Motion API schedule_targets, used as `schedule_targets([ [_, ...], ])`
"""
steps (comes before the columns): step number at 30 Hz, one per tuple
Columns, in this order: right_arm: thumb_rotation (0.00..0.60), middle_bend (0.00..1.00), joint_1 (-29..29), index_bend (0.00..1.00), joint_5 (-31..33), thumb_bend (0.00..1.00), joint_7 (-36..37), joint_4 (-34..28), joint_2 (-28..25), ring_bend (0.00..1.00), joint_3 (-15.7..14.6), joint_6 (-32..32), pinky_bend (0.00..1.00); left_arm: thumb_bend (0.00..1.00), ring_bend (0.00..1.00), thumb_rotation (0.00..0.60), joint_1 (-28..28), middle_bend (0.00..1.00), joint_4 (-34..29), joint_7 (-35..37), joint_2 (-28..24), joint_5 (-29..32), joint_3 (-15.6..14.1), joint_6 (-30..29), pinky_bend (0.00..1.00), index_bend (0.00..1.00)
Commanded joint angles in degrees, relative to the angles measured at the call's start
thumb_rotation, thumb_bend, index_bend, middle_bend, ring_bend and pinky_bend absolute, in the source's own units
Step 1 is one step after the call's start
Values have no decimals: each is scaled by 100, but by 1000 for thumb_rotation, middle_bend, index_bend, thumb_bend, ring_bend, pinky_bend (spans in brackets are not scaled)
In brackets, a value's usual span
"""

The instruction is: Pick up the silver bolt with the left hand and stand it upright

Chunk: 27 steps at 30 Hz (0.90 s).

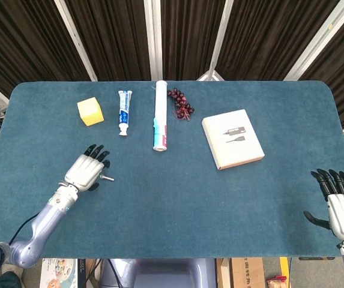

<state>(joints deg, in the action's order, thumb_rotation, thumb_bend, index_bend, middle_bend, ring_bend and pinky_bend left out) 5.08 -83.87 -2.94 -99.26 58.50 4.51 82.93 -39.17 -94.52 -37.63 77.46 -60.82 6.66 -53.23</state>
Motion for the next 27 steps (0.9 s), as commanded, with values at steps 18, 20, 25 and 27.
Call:
schedule_targets([
  [18,600,141,15,151,108,154,17,14,8,76,17,-61,10,376,25,600,-235,151,647,-138,833,519,-90,-163,20,427],
  [20,600,141,17,151,118,155,26,17,9,76,21,-64,10,377,25,600,-253,153,669,-166,857,512,-106,-174,20,436],
  [25,600,141,18,151,114,155,52,16,4,76,21,-66,10,402,26,600,-280,158,744,-200,953,500,-161,-205,20,458],
  [27,600,141,19,151,116,155,59,17,3,76,20,-70,10,410,26,600,-290,159,781,-226,986,495,-182,-217,20,463],
])
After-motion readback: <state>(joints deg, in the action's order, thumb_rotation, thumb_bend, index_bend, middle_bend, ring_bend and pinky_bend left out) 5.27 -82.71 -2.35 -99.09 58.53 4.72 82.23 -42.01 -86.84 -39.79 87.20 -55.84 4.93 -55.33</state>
